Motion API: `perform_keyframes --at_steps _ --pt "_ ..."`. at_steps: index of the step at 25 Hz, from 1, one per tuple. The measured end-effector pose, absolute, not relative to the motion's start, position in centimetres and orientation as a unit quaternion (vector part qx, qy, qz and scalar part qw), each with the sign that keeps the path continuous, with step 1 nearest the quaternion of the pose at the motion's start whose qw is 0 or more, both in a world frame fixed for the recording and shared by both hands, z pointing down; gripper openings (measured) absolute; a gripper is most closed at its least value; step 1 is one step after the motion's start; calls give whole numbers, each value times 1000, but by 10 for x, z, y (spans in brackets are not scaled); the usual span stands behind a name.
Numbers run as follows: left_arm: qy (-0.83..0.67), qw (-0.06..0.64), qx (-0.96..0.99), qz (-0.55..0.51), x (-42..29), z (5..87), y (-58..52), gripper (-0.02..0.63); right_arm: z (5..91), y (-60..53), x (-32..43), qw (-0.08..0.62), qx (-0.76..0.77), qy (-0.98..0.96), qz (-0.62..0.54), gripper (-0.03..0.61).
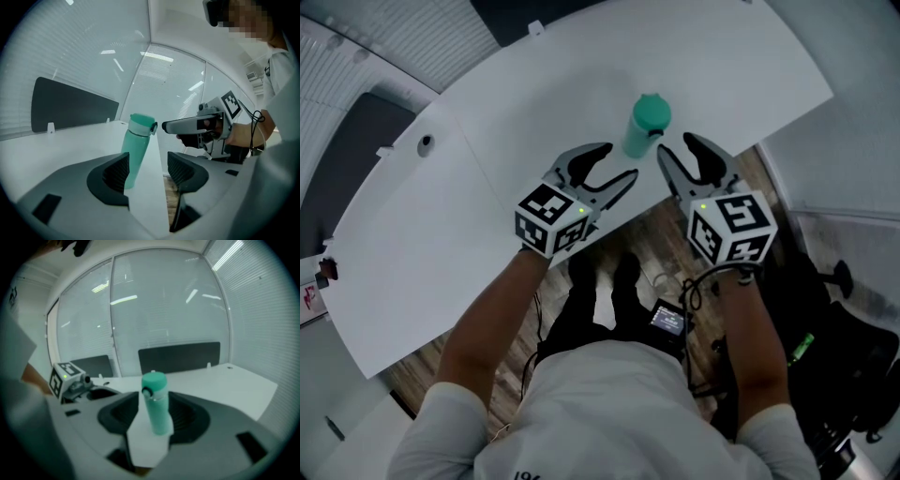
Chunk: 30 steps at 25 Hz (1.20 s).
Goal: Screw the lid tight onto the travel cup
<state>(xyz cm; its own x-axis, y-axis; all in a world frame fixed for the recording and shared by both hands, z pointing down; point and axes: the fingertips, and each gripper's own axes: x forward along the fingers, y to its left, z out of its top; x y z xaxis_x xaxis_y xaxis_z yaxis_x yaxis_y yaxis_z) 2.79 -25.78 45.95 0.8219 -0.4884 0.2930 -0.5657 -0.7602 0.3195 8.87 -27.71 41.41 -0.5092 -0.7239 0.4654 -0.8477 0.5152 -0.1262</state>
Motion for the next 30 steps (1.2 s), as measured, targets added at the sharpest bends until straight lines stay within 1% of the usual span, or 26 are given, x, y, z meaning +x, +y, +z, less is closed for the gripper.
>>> perform_keyframes --at_steps 3,8,20,24,30 --pt "-286 191 933 111 33 470 -270 296 419 -284 84 192 454 -854 166 235" --pt "-280 179 936 119 44 479 -290 324 421 -296 75 200 445 -859 156 268" --pt "-224 106 950 191 72 499 -320 334 432 -323 57 237 420 -868 113 288" --pt "-198 103 952 209 81 508 -322 334 436 -327 55 248 413 -870 101 287" --pt "-191 111 954 202 85 508 -322 331 436 -324 56 249 405 -874 99 287"
